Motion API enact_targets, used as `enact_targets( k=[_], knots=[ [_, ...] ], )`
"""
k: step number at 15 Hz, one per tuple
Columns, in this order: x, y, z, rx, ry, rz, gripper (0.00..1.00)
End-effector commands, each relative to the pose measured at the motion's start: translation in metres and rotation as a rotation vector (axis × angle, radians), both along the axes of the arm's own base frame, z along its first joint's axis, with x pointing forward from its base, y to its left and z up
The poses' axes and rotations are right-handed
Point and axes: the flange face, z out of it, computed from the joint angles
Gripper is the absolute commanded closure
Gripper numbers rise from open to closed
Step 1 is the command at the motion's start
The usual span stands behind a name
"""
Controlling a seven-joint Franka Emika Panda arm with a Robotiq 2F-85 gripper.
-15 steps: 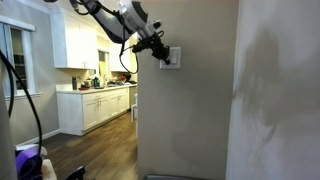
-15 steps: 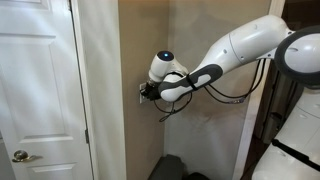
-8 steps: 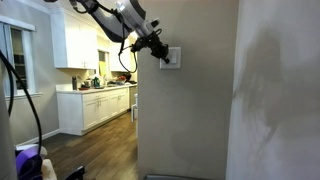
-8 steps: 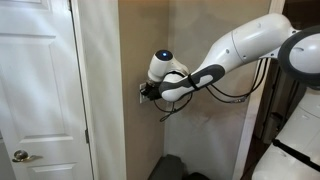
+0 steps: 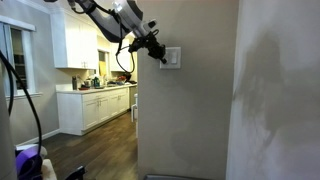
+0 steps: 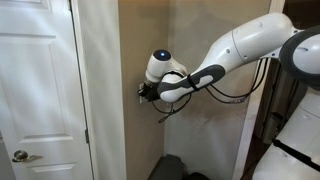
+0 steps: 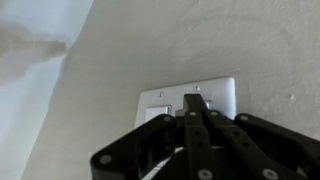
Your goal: Flip the left switch on the wall
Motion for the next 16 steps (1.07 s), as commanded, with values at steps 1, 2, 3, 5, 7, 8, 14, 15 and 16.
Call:
enact_targets(
  k=[1,2,3,5,7,8,14,15,16],
  knots=[
    [-0.009,0.008,0.002,0.011,-0.019,0.023,1.00],
    [-0.009,0.009,0.002,0.016,-0.026,0.023,1.00],
    [-0.008,0.009,0.002,0.021,-0.032,0.022,1.00],
    [-0.007,0.007,0.000,0.025,-0.030,0.023,1.00],
    [-0.006,0.006,-0.004,0.017,-0.009,0.021,1.00],
    [-0.007,0.005,-0.005,0.015,0.002,0.016,1.00],
    [-0.032,-0.009,-0.032,0.054,0.087,-0.036,1.00],
    [-0.036,-0.012,-0.037,0.064,0.098,-0.047,1.00],
    [-0.040,-0.015,-0.041,0.073,0.107,-0.058,1.00]
  ],
)
